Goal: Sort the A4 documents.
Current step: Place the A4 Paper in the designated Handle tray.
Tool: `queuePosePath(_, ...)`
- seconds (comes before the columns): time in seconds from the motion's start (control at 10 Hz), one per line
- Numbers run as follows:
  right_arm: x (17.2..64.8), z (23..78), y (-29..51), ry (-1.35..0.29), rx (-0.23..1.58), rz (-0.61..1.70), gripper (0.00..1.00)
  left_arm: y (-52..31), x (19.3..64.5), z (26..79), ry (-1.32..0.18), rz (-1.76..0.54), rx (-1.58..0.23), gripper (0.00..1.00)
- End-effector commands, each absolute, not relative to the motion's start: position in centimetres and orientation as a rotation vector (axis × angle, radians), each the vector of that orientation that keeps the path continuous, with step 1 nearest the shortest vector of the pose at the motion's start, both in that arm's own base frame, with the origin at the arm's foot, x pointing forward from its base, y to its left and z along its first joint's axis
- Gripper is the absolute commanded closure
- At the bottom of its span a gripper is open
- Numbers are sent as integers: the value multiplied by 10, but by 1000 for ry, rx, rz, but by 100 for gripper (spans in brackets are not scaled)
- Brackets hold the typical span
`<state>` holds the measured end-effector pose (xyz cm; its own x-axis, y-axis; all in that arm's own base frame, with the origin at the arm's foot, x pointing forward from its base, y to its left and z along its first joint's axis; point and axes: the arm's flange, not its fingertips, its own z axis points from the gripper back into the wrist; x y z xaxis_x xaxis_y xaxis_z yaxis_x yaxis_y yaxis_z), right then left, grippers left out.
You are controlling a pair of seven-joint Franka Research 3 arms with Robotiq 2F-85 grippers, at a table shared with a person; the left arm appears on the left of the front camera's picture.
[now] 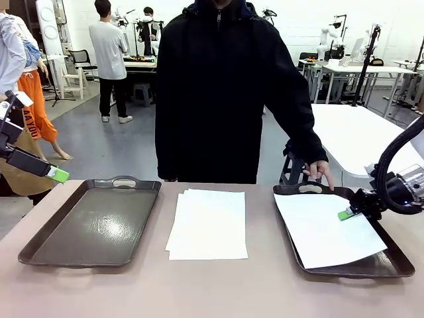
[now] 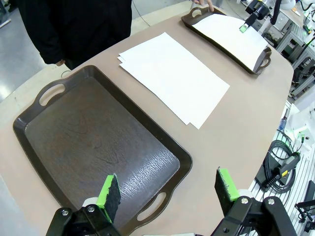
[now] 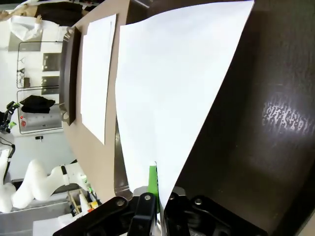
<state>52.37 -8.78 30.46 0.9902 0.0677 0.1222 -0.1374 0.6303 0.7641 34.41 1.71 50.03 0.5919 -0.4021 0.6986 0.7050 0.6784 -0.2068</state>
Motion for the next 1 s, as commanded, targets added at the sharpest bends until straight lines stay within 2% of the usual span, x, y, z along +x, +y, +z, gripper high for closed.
queuePosePath(0.0,524,304,-84,-61,835,97,99,20,346,498,-678,-694,-520,0)
queuePosePath(0.4,524,307,-94,-128,784,18,99,20,346,498,-678,-694,-520,0)
queuePosePath(0.9,522,303,-89,-84,784,50,99,20,346,498,-678,-694,-520,0)
